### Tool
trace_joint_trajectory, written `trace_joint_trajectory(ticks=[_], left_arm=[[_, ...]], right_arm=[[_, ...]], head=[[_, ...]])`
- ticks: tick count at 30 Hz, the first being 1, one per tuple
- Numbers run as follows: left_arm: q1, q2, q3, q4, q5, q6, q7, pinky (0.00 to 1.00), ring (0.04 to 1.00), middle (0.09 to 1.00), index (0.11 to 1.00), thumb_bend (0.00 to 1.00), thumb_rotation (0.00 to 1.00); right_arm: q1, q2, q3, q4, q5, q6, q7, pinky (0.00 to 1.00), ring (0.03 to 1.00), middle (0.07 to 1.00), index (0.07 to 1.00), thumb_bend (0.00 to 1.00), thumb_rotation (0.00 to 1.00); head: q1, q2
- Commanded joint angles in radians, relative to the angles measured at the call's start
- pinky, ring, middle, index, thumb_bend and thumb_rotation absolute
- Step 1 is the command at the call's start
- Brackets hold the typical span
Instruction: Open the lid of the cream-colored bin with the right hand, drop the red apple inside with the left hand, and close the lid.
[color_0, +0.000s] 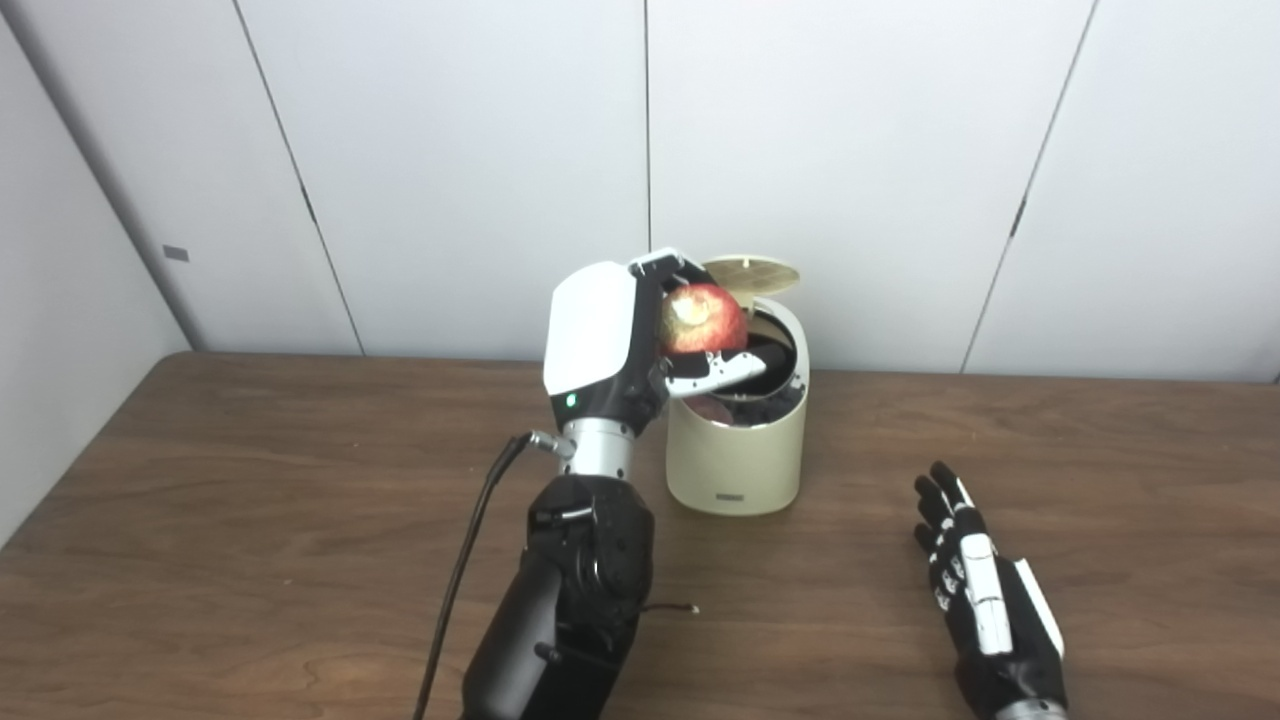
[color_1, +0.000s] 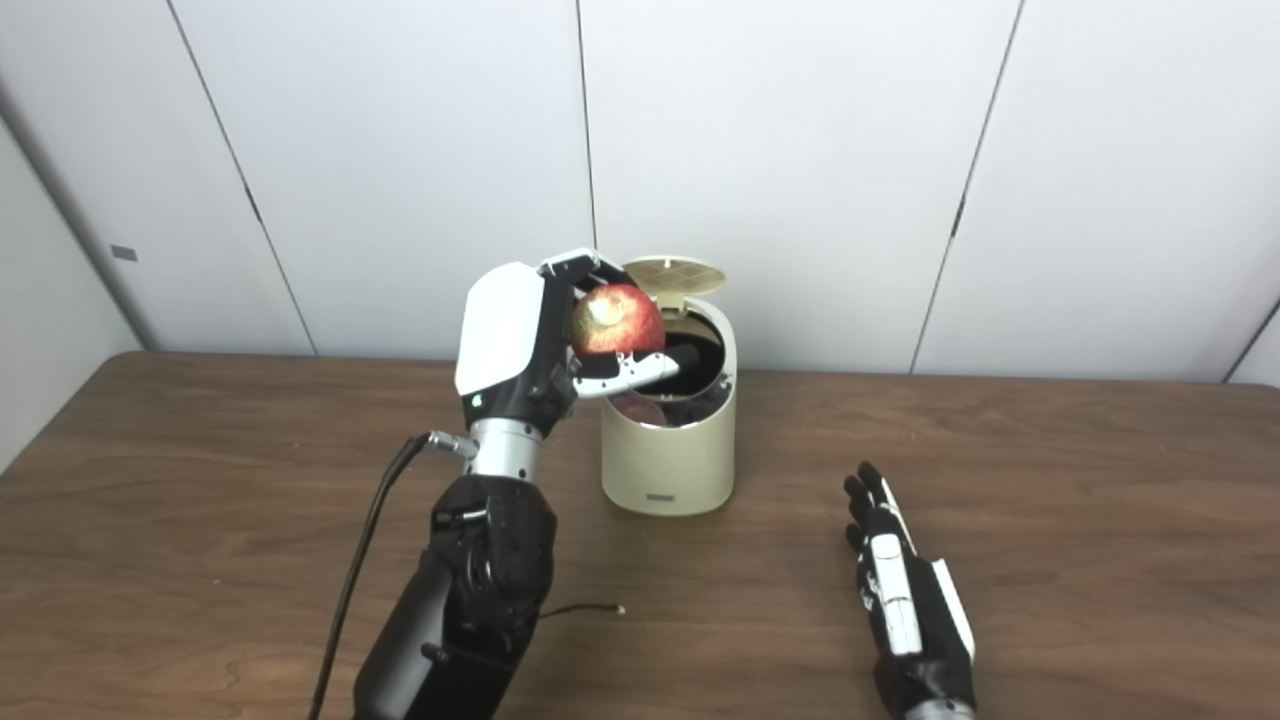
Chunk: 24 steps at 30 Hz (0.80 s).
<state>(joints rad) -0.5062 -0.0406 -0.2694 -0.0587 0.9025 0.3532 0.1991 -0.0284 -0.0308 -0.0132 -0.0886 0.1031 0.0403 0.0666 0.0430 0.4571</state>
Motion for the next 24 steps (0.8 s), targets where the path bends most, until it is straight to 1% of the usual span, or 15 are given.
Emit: trace_joint_trajectory(ticks=[1, 5, 9, 11, 14, 16, 19, 22, 24], left_arm=[[-0.055, -0.015, 0.002, -0.004, 0.0, -0.028, 0.034, 0.31, 0.397, 0.506, 0.505, 0.47, 0.0], [-0.064, -0.019, 0.0, 0.012, -0.009, -0.032, 0.033, 0.3, 0.395, 0.498, 0.509, 0.47, 0.0], [-0.081, -0.006, -0.006, 0.043, -0.006, -0.04, 0.03, 0.3, 0.412, 0.497, 0.528, 0.47, 0.0], [-0.09, 0.0, -0.004, 0.059, -0.007, -0.039, 0.028, 0.31, 0.412, 0.497, 0.527, 0.47, 0.0], [-0.101, 0.01, 0.001, 0.08, -0.018, -0.046, 0.027, 0.3, 0.402, 0.504, 0.51, 0.47, 0.0], [-0.111, 0.02, 0.003, 0.095, -0.022, -0.05, 0.031, 0.3, 0.408, 0.524, 0.507, 0.47, 0.0], [-0.132, 0.031, 0.004, 0.114, -0.029, -0.048, 0.033, 0.29, 0.4, 0.505, 0.51, 0.47, 0.0], [-0.15, 0.029, 0.012, 0.133, -0.052, -0.06, 0.049, 0.31, 0.412, 0.51, 0.518, 0.47, 0.0], [-0.164, 0.028, 0.015, 0.144, -0.065, -0.066, 0.053, 0.31, 0.414, 0.507, 0.522, 0.47, 0.0]], right_arm=[[-0.005, 0.008, 0.007, -0.011, 0.0, 0.001, 0.002, 1.0, 1.0, 0.97, 0.993, 0.58, 1.0], [-0.005, 0.011, 0.01, -0.019, -0.005, 0.007, -0.003, 1.0, 1.0, 0.971, 0.998, 0.56, 1.0], [-0.004, 0.023, 0.008, -0.007, -0.003, -0.001, -0.01, 1.0, 1.0, 0.969, 0.993, 0.56, 1.0], [-0.004, 0.025, 0.012, 0.0, -0.011, -0.006, -0.014, 1.0, 1.0, 0.963, 0.987, 0.57, 1.0], [-0.005, 0.03, 0.02, 0.009, -0.026, -0.01, -0.02, 1.0, 0.997, 0.959, 0.985, 0.57, 1.0], [-0.006, 0.034, 0.022, 0.014, -0.026, -0.01, -0.022, 1.0, 0.998, 0.961, 0.987, 0.56, 1.0], [-0.009, 0.034, 0.022, 0.023, -0.026, -0.021, -0.022, 1.0, 1.0, 0.965, 0.996, 0.55, 1.0], [-0.01, 0.039, 0.017, 0.03, -0.021, -0.019, -0.027, 1.0, 0.999, 0.961, 0.993, 0.56, 1.0], [-0.009, 0.038, 0.018, 0.033, -0.026, -0.029, -0.027, 1.0, 1.0, 0.961, 0.997, 0.55, 1.0]], head=[[0.0, 0.001], [-0.001, 0.007], [0.001, 0.005], [-0.001, 0.004], [-0.008, 0.0], [-0.011, -0.001], [-0.012, -0.002], [-0.013, -0.004], [-0.015, -0.004]])
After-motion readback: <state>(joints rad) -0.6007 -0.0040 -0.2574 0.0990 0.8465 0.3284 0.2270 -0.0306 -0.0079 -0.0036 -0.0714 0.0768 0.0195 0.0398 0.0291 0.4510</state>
